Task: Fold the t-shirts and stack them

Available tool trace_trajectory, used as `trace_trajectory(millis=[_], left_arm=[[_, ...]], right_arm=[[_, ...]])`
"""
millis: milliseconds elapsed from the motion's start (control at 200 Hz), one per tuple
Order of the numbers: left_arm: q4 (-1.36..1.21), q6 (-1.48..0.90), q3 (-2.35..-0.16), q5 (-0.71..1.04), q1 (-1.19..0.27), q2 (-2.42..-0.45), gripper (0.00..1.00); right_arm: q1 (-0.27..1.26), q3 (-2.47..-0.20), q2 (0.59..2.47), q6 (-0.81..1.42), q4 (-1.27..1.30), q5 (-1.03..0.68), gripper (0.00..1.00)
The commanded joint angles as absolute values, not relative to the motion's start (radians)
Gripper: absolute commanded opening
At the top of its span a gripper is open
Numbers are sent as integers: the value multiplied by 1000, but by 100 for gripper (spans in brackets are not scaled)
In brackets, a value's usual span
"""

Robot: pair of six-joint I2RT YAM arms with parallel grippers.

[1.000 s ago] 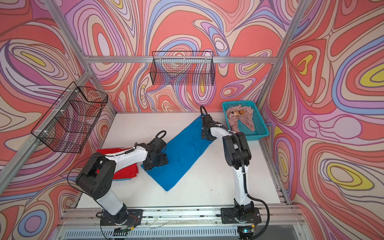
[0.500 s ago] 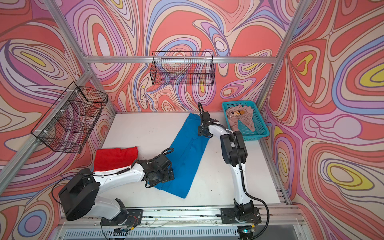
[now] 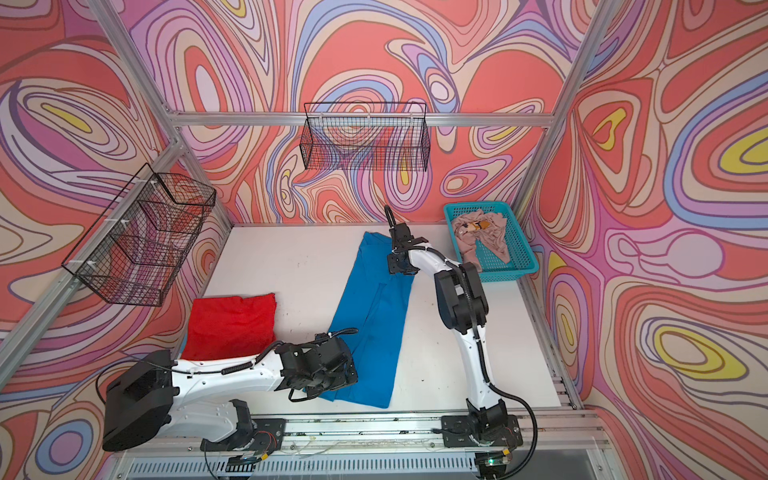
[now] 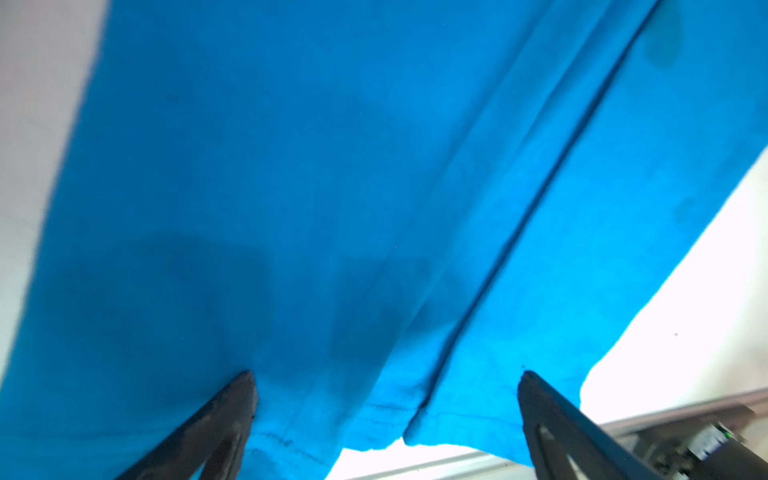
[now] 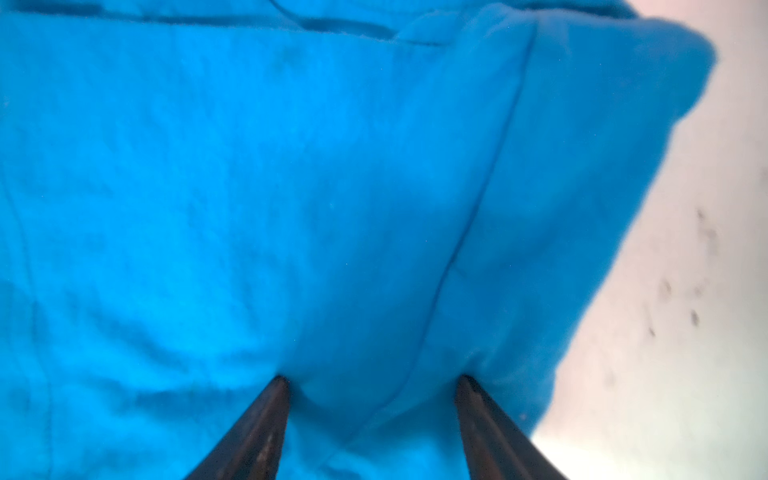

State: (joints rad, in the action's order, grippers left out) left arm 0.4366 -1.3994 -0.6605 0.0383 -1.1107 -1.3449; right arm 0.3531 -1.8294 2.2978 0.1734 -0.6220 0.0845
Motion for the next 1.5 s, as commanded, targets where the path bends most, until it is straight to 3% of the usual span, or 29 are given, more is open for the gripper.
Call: trace_trajectory(millis=[0,180,320,461,541,711,851,1022,1172,1492], left_arm=[[397,-1481,-671,86,-1148,-1353,100],[384,-1496,-706,74,-1196,-1310,100],[394,-1469,-732,53,-1224,-1266,100],[605,-1382,-777,-77,-1216,-1139,100],[723,-1328,-781,-149,-1168,-1031,100],[864,-1193,-756,-135,-964,-849,100],[922,-1107,-738,-97,-808,-780,100],[892,-1048,-694,-32,-720,-797,100],[870,-1013,-680,18,-682,-852,100],[787,-999,-651,105,-673,-939,100]], right_arm=[[372,-1774,2124,212,-644,105,70],[438,-1621,1917,282,-665,92,72],[503,-1371,1730,387,-637,100,73],[614,-1079,1524,536,-555,58,71],[694,-943,1422,632,-517,34,69],[887,-726,1249,861,-434,35,63],[1059,-627,1228,1033,-371,70,59],[1181,-588,1300,1135,-295,86,55],[1196,-588,1364,1154,-339,92,53],[1166,-473,1264,1177,-481,113,53]])
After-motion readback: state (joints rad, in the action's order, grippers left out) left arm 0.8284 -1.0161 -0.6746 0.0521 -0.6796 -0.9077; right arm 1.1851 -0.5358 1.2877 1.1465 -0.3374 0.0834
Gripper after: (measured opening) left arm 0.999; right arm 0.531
